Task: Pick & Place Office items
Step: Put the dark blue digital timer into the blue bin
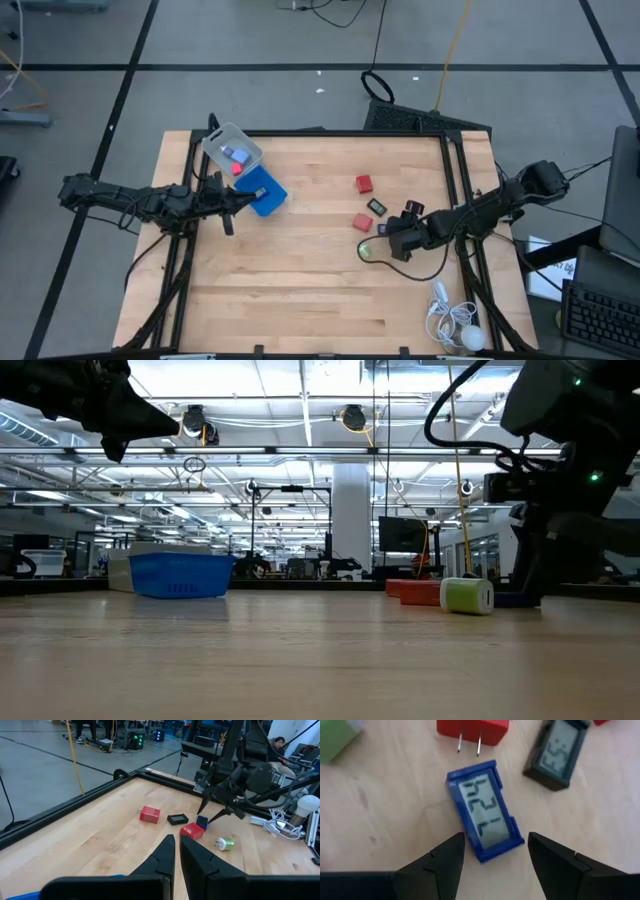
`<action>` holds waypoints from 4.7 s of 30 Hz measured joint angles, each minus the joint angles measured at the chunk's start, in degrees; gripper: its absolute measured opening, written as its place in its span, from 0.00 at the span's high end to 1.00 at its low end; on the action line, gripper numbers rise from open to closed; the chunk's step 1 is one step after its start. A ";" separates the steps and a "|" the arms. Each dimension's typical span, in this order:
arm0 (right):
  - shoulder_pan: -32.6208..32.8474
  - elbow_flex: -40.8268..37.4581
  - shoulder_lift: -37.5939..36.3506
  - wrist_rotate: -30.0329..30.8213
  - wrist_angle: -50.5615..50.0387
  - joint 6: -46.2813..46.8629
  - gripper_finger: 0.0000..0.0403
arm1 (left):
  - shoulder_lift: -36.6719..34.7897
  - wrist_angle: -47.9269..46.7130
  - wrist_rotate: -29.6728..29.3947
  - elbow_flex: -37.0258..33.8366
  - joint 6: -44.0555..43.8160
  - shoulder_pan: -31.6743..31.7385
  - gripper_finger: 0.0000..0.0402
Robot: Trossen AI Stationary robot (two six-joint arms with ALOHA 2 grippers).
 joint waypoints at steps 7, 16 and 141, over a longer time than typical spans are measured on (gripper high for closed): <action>-3.51 -5.81 -0.38 -5.96 12.06 -6.84 0.47 | 0.01 -0.15 0.00 0.00 0.26 0.00 0.94; -3.25 -6.81 -0.16 -6.85 12.83 -6.50 0.48 | 0.01 -0.20 -0.02 0.00 0.36 0.00 0.94; -6.91 -1.90 -0.69 -11.59 68.99 -33.45 0.61 | 36.47 45.61 11.25 0.43 -15.09 7.67 0.47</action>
